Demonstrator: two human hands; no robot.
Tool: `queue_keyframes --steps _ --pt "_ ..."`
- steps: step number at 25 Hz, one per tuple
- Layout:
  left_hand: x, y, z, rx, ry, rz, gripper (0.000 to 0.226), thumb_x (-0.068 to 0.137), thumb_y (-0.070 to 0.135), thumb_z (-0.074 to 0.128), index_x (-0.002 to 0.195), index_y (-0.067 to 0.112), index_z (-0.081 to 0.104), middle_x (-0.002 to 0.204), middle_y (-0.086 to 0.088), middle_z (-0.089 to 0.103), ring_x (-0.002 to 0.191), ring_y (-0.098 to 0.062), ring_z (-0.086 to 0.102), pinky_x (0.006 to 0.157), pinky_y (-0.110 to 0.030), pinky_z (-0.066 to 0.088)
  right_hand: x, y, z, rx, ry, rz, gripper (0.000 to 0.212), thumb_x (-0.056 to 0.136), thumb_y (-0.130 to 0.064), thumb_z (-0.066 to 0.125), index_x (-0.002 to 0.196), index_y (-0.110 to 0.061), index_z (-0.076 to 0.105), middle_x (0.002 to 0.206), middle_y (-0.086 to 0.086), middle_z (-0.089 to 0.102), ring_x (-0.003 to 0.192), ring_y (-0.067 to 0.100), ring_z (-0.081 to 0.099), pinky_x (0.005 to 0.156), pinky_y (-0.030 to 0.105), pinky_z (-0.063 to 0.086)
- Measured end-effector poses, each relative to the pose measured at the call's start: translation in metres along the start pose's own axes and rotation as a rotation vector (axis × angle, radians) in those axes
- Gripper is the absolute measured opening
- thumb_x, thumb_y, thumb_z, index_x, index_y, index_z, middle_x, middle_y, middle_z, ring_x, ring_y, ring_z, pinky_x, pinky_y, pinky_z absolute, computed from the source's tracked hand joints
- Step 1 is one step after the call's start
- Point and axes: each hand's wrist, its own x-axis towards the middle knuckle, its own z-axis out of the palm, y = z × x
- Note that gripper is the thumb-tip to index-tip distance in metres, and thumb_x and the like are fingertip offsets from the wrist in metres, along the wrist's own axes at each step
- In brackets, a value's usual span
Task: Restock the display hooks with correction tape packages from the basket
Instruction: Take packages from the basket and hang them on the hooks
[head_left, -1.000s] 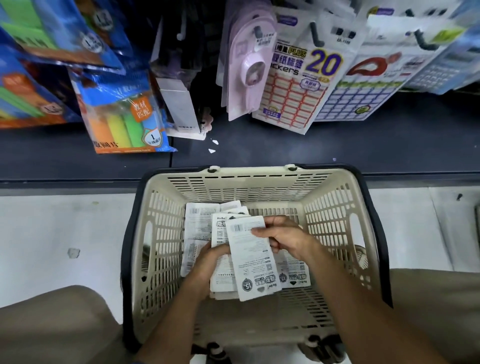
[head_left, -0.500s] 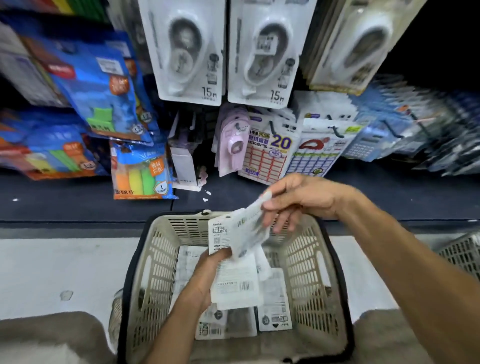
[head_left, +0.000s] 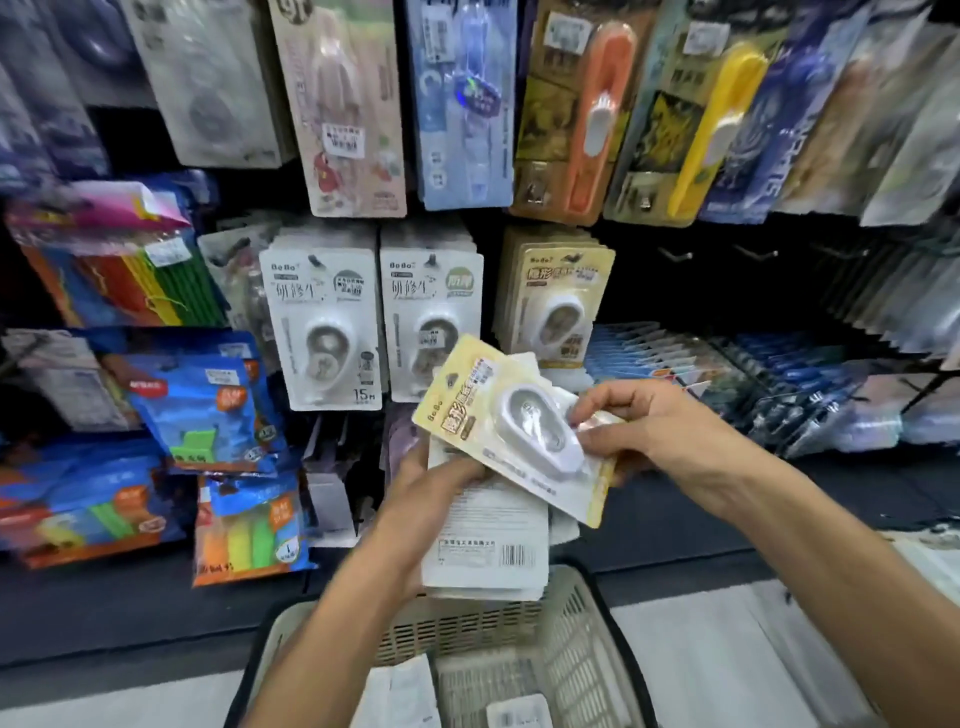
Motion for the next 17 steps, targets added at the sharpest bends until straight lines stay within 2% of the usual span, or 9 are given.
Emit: queue_keyframes --steps 2,3,5,7,10,13,15,17 --pt "0.003 0.041 0.016 0.05 -0.049 0.089 0.039 0.049 0.032 0.089 0.084 0.042 0.075 0.083 -0.002 0.08 0.073 -0.022 0.078 0.055 -0.033 0.06 0.002 -0.013 -0.007 0.16 0.08 -0.047 0.022 0.086 0.003 0.072 0.095 -0.016 0.069 0.089 0.003 0.076 0.061 0.019 0.065 0.048 0.028 0.056" --pt "0.004 0.057 0.019 0.064 -0.064 0.107 0.042 0.048 0.03 0.092 0.086 0.039 0.075 0.086 -0.004 0.081 0.076 -0.024 0.079 0.058 -0.036 0.061 0.001 -0.017 -0.011 0.229 0.121 -0.074 0.027 0.086 0.0 0.073 0.105 -0.018 0.066 0.095 0.004 0.077 0.064 0.02 0.068 0.049 0.03 0.057" --pt "0.004 0.074 0.016 0.102 -0.069 0.099 0.055 0.056 0.03 0.092 0.106 0.03 0.069 0.096 -0.006 0.081 0.084 -0.029 0.079 0.073 -0.047 0.063 -0.001 -0.018 -0.018 0.326 0.234 -0.101 0.036 0.088 -0.006 0.072 0.119 -0.021 0.063 0.102 0.005 0.078 0.073 0.022 0.074 0.055 0.032 0.061" --pt "0.001 0.076 0.006 0.128 -0.038 0.079 0.067 0.061 0.031 0.092 0.122 0.021 0.064 0.103 -0.008 0.08 0.09 -0.032 0.078 0.081 -0.052 0.062 -0.001 -0.011 -0.023 0.334 0.347 -0.09 0.026 0.092 -0.011 0.069 0.117 -0.017 0.068 0.101 0.005 0.079 0.077 0.019 0.075 0.058 0.029 0.061" --pt "-0.004 0.072 -0.004 0.044 -0.001 0.067 0.064 0.062 0.027 0.088 0.122 0.016 0.067 0.104 -0.012 0.079 0.089 -0.033 0.078 0.065 -0.044 0.063 0.004 -0.001 -0.024 0.286 0.467 -0.028 0.012 0.098 -0.014 0.064 0.106 -0.015 0.073 0.084 0.007 0.078 0.06 0.02 0.072 0.048 0.026 0.056" --pt "-0.006 0.074 -0.002 -0.018 0.014 0.073 0.058 0.061 0.028 0.082 0.117 0.018 0.07 0.102 -0.012 0.079 0.087 -0.032 0.078 0.061 -0.042 0.063 0.008 0.004 -0.013 0.16 0.513 -0.074 0.011 0.1 -0.019 0.061 0.1 -0.019 0.071 0.052 0.003 0.062 0.035 0.014 0.049 0.034 0.026 0.039" --pt "-0.006 0.078 0.001 -0.031 0.018 0.102 0.053 0.06 0.027 0.081 0.112 0.019 0.072 0.099 -0.01 0.08 0.083 -0.03 0.078 0.058 -0.04 0.062 0.011 0.005 -0.004 0.17 0.514 -0.116 0.011 0.102 -0.024 0.059 0.098 -0.021 0.069 0.044 -0.002 0.05 0.035 0.013 0.039 0.036 0.027 0.034" --pt "-0.005 0.078 0.003 -0.036 0.03 0.134 0.05 0.06 0.026 0.081 0.108 0.02 0.071 0.096 -0.008 0.081 0.081 -0.027 0.079 0.056 -0.037 0.061 0.015 0.004 0.0 0.208 0.567 -0.116 0.011 0.101 -0.022 0.058 0.097 -0.019 0.067 0.043 -0.006 0.047 0.036 0.011 0.038 0.036 0.029 0.034"
